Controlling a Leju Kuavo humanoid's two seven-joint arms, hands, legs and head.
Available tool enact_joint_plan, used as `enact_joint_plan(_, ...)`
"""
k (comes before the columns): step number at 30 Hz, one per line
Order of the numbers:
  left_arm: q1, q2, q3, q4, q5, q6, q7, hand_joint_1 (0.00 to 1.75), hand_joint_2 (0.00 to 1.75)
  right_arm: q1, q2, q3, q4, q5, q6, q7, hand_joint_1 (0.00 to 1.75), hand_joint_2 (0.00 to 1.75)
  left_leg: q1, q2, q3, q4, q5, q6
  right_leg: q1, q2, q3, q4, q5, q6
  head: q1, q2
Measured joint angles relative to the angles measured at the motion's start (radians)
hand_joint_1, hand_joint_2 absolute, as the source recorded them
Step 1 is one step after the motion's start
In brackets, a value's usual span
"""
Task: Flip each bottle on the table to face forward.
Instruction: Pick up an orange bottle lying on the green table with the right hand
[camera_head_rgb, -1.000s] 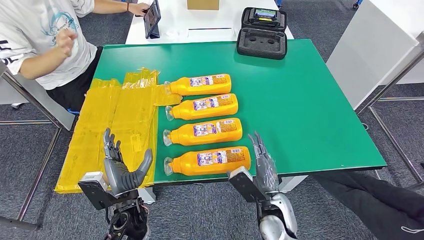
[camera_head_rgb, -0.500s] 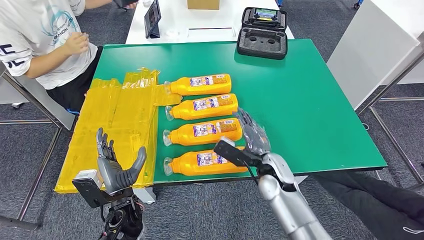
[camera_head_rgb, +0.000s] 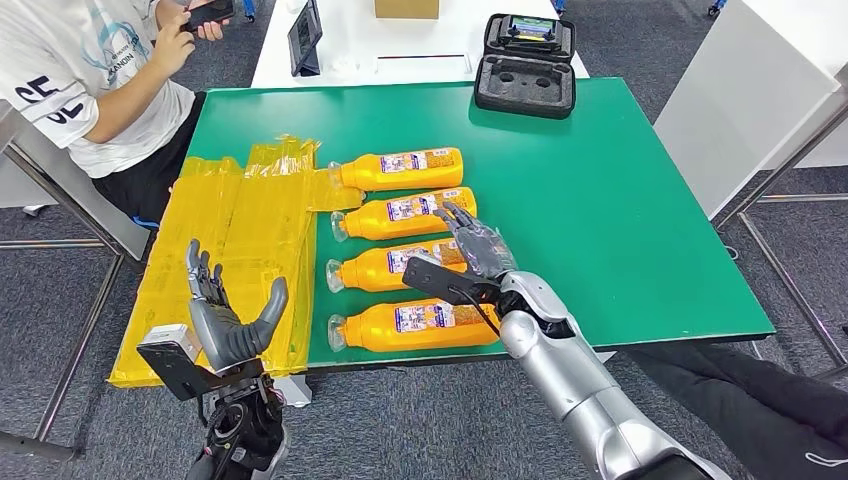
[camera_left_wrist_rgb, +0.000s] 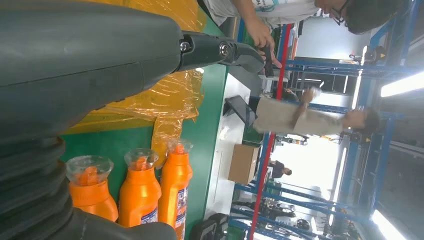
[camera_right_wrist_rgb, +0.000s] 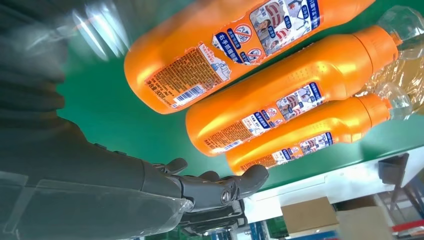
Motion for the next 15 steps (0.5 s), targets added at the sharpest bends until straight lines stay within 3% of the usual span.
enact_joint_plan(8, -0.007, 0.0, 0.002, 0.002, 0.001, 0.0, 0.0, 0.0, 1.75, -0.017, 0.001, 0.018, 0.03, -0.016, 0.01, -0.011, 0.0, 1.75, 0.0, 0.0, 0.0, 0.0, 0.0, 0.0, 0.0, 0.0, 0.0, 0.0, 0.0, 0.0, 0.0, 0.0)
enact_joint_plan(15, -0.007, 0.0, 0.011, 0.009, 0.003, 0.001, 0.0, 0.0, 1.75, -0.031, 0.001, 0.045, 0.04, -0.115, 0.091, -0.047, 0.0, 1.75, 0.0, 0.0, 0.0, 0.0, 0.0, 0.0, 0.0, 0.0, 0.0, 0.0, 0.0, 0.0, 0.0, 0.0)
